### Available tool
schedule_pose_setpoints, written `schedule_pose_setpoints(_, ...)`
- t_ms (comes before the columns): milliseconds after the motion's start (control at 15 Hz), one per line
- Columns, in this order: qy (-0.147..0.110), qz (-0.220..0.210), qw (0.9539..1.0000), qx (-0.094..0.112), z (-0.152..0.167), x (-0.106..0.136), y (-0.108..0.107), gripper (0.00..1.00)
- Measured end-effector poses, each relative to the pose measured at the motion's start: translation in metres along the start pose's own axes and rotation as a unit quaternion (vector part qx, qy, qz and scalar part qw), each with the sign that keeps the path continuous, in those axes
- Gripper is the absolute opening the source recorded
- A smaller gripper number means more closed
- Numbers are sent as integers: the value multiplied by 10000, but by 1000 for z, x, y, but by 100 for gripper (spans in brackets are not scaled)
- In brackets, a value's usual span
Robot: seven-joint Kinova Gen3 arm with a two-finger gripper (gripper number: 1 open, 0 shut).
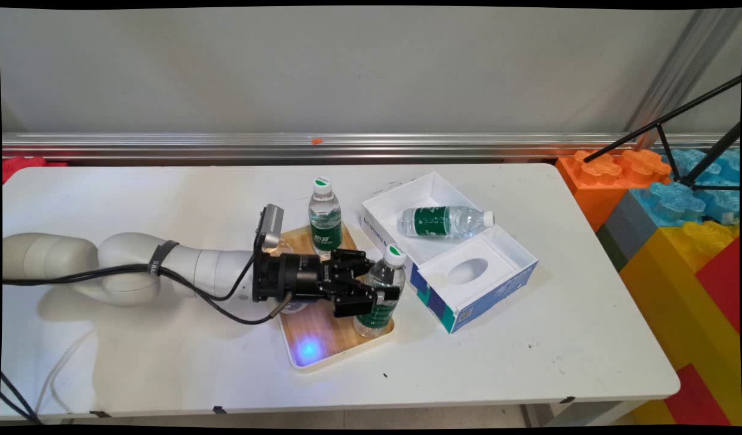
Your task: Place the picked object on the tray
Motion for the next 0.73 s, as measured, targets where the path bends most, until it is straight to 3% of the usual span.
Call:
schedule_pose_setpoints(467, -103, 182, 9997, 85, -2, -2, -12, 0)
schedule_pose_setpoints(533, -121, 197, 9997, 84, -3, -2, -13, 100)
schedule_pose_setpoints(733, -162, 249, 9995, 80, -5, -3, -14, 100)
